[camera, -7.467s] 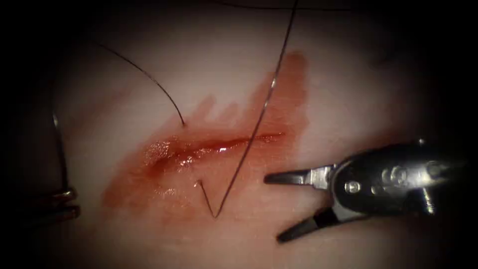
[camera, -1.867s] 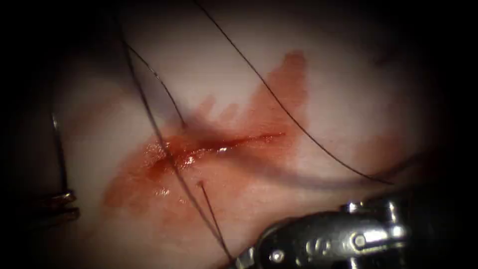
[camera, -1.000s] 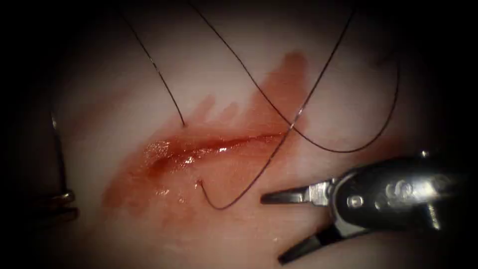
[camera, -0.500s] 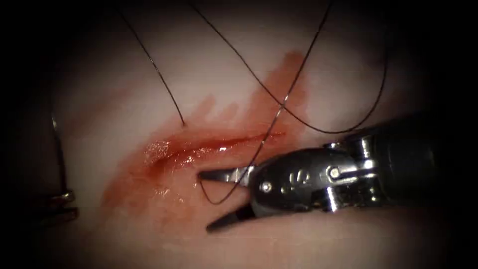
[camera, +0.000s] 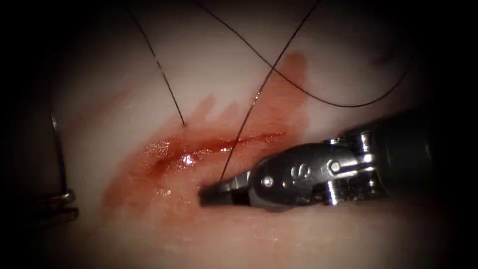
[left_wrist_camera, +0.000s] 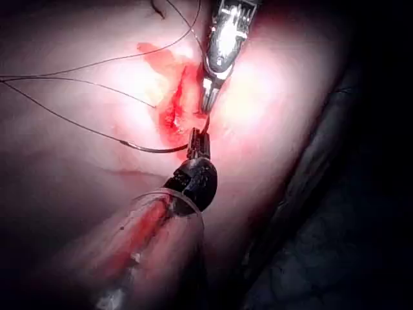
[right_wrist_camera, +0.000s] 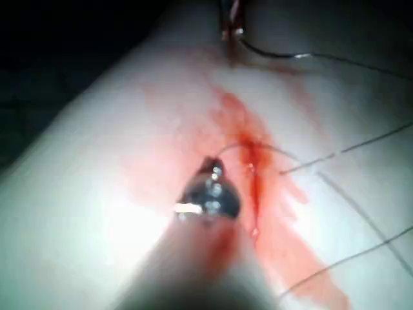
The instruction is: Wound Closure
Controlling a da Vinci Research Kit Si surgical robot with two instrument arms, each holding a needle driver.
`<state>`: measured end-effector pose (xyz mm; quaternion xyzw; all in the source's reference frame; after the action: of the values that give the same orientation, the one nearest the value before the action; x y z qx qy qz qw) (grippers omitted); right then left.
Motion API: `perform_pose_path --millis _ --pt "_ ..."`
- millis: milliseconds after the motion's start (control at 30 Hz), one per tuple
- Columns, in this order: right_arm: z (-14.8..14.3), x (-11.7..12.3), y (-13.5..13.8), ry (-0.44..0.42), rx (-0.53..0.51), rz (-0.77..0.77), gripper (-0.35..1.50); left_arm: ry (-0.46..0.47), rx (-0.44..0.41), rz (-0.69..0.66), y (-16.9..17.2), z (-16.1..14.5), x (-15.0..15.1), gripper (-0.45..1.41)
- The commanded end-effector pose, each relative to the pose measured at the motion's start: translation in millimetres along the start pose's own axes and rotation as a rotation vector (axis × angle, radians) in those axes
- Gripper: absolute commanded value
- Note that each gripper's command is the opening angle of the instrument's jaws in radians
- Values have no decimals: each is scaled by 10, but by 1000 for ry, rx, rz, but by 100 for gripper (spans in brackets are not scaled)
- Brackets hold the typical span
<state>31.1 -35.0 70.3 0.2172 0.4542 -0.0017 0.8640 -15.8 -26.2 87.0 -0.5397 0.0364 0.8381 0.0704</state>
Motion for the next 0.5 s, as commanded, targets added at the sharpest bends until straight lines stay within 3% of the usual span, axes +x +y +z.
perform_pose_path --millis 33,500 --pt "4 5 -10 4 13 0 -35 1 -2 -2 6 7 -3 -45" --pt "-32 39 -55 24 130 -10 -35 1 -2 -2 6 7 -3 -45"
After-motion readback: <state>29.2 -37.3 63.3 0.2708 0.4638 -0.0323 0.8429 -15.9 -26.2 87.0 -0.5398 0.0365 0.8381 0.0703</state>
